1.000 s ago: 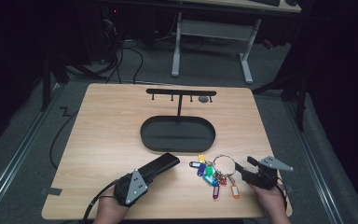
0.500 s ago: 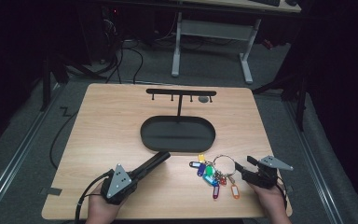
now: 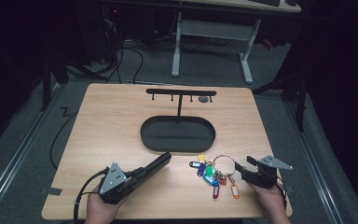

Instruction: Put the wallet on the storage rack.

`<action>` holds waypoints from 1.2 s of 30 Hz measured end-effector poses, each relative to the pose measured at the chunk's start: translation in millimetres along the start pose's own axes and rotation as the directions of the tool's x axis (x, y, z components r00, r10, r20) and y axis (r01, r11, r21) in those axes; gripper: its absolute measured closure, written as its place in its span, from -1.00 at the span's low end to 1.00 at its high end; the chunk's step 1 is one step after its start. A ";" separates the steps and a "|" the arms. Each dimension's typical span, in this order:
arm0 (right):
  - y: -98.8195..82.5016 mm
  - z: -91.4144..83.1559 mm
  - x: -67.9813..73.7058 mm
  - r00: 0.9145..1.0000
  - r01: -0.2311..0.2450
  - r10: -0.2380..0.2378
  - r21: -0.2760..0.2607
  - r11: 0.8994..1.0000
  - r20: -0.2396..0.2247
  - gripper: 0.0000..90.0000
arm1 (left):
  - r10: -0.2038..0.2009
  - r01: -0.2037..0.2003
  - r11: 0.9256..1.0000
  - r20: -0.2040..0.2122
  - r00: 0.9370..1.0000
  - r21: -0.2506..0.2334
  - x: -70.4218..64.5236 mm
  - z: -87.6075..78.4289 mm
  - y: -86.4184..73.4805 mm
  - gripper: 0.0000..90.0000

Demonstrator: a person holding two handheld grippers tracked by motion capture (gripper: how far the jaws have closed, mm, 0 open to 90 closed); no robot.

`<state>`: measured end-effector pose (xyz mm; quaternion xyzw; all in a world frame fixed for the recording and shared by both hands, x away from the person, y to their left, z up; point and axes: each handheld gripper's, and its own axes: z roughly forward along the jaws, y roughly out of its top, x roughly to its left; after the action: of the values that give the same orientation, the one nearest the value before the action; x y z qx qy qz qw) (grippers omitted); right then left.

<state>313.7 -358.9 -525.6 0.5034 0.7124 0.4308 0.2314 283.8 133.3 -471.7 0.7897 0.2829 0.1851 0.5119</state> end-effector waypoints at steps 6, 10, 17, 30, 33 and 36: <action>0.2 0.3 -1.1 1.000 -0.018 0.018 0.008 1.000 -0.001 -0.26 | -0.036 0.036 0.999 -0.003 0.999 0.007 6.9 5.6 -7.1 0.75; 0.2 0.5 -1.5 1.000 -0.023 0.023 0.010 1.000 -0.003 -0.26 | -0.046 0.046 0.999 -0.022 0.999 -0.006 12.3 3.9 -8.1 0.68; 0.7 1.5 -0.2 1.000 -0.014 0.014 0.020 1.000 -0.002 -0.26 | -0.036 0.036 0.999 -0.019 0.999 0.014 14.1 6.5 -11.0 0.40; 0.4 -1.1 0.1 1.000 -0.004 0.004 -0.016 1.000 0.007 -0.27 | 0.093 -0.083 0.988 -0.067 0.993 0.131 7.0 15.9 -6.2 0.03; 0.6 -1.0 -0.2 1.000 -0.002 0.002 -0.021 1.000 0.012 -0.27 | 0.148 -0.134 0.976 -0.074 0.986 0.172 4.1 16.7 -4.1 0.11; 1.1 -2.5 1.1 1.000 -0.004 0.005 -0.028 1.000 0.019 -0.26 | 0.184 -0.163 0.967 -0.089 0.979 0.196 1.7 16.6 -3.7 0.12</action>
<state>312.0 -358.7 -523.3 0.5059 0.7027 0.4365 0.2444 293.8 123.9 -481.8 0.8452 0.2559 0.2436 0.4010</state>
